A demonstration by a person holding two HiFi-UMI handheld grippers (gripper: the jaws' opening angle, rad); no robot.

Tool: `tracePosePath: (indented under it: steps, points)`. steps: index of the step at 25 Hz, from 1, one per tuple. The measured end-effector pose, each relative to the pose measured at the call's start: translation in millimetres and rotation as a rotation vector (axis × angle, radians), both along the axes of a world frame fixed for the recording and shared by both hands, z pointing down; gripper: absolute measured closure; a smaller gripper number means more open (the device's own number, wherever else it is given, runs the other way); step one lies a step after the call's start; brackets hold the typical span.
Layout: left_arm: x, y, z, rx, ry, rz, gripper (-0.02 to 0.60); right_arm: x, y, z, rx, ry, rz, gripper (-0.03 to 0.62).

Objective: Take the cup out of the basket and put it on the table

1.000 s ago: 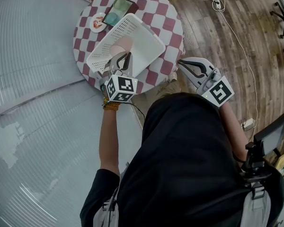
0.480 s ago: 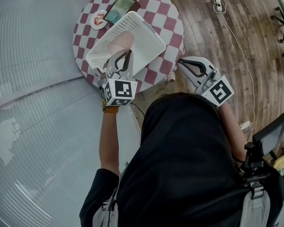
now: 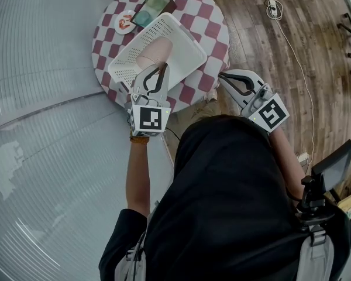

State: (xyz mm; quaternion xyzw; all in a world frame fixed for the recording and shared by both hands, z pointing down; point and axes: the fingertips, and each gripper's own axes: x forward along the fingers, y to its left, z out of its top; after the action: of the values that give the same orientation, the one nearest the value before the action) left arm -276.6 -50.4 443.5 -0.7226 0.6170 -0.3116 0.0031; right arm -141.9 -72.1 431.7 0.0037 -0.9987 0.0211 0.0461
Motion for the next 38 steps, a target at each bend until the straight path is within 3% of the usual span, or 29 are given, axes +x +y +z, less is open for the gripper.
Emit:
tracePosePath:
  steps: [7,15,30,34,38]
  points:
    - [10.0,4.3,-18.2,0.094,0.091,0.013,0.561,-1.5,1.7,-0.3,-0.002,-0.002,-0.008,0.579]
    - [20.5,5.8,-34.0,0.178,0.141,0.022,0.561,-3.3,4.0,-3.2,0.009,-0.006,-0.019,0.579]
    - [41.8,16.8,-25.3,0.225,0.34,0.079,0.561,-4.8,4.3,-5.6,0.052,-0.009,-0.014,0.579]
    - [40.4,20.9,-24.1,0.259,0.402,0.073,0.561,-2.4,5.8,11.1,0.039,0.075,-0.016,0.579]
    - [47.2,20.9,-21.2,0.289,0.373,0.128,0.561,-5.6,6.1,6.1,0.028,0.017,-0.002,0.579]
